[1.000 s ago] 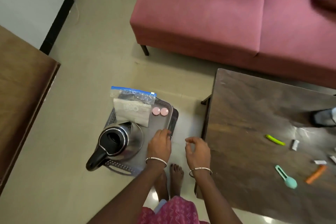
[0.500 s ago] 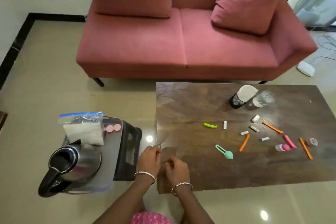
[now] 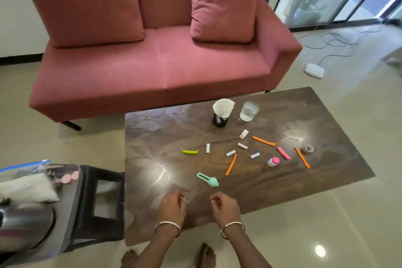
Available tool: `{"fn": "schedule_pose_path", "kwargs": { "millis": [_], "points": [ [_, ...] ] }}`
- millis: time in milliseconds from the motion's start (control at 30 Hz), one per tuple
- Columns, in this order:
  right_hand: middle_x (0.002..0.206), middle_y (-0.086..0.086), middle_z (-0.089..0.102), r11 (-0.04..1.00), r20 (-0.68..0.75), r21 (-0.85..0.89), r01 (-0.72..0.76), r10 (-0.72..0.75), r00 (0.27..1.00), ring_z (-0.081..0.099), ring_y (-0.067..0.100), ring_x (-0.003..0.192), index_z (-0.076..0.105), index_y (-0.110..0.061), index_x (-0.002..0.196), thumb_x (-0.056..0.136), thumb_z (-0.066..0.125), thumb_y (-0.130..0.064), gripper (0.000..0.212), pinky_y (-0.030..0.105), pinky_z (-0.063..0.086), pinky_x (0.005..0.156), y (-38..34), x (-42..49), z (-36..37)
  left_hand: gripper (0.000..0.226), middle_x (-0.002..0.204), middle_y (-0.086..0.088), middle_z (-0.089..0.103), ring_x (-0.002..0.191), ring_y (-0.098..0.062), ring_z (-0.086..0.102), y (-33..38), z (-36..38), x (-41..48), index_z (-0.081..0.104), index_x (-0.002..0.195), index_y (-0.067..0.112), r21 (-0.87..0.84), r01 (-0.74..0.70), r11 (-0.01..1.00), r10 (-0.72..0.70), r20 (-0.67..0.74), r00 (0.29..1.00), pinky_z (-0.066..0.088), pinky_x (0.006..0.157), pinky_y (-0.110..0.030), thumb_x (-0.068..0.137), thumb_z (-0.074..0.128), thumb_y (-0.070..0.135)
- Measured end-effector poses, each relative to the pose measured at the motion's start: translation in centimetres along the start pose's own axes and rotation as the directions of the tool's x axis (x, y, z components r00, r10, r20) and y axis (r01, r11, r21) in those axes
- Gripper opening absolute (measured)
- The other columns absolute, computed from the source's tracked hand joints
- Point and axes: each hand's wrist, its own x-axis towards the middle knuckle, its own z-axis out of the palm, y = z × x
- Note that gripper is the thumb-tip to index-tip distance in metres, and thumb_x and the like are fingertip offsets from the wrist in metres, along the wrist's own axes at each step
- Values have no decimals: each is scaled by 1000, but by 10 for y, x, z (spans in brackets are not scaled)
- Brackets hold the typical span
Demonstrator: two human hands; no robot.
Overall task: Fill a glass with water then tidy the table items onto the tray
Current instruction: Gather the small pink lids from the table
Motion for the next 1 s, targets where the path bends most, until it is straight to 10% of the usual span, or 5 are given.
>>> {"fn": "schedule_pose_path", "kwargs": {
  "millis": [600, 1000],
  "points": [
    [78, -2, 74, 975, -267, 113, -191, 215, 940, 69, 20, 77, 74, -19, 86, 83, 63, -10, 14, 32, 54, 70, 148, 75, -178, 13, 91, -2, 69, 87, -23, 64, 181, 149, 60, 66, 90, 21, 58, -234, 971, 221, 171, 960, 46, 75, -31, 85, 55, 15],
    [86, 9, 75, 937, -309, 109, -332, 349, 885, 69, 30, 83, 74, -13, 96, 86, 62, -5, 18, 28, 48, 71, 224, 215, -256, 29, 119, 0, 60, 110, -23, 57, 250, 260, 150, 56, 110, 22, 211, -216, 953, 98, 460, 883, 48, 89, -35, 83, 62, 32]
  ]
}}
